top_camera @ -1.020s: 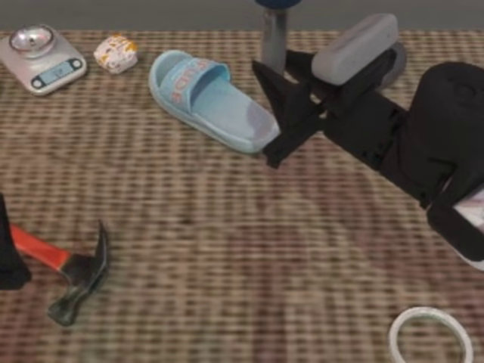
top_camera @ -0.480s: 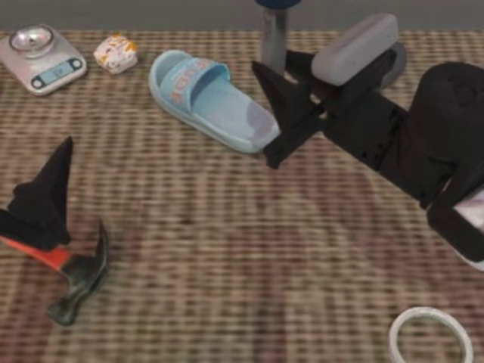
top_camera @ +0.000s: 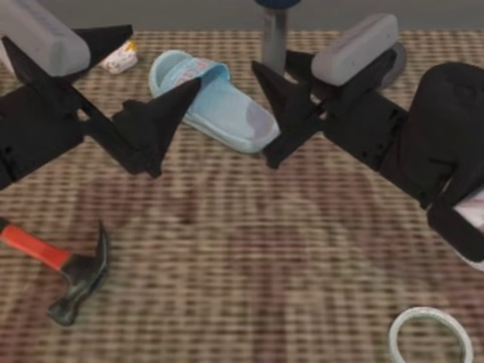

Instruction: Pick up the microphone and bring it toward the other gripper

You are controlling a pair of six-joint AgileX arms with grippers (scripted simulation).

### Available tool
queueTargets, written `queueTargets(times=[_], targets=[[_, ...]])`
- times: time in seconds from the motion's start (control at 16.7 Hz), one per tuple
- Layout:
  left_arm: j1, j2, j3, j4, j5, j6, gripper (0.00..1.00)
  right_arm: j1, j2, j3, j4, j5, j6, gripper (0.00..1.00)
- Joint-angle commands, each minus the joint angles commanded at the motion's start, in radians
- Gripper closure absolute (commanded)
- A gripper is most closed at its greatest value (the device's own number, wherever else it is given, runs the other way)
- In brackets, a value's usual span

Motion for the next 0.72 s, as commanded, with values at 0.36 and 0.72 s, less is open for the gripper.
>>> queueTargets(times=[0.36,0.72], targets=[[-0.047,0.135,0.079,0.054,0.067,-0.001,0.0,0.0,0.0,0.0,0.0,0.0,0.0,1.0],[-0.065,0.172,0.111,0.064,0.048,-0.001,0.0,0.0,0.0,0.0,0.0,0.0,0.0,1.0]])
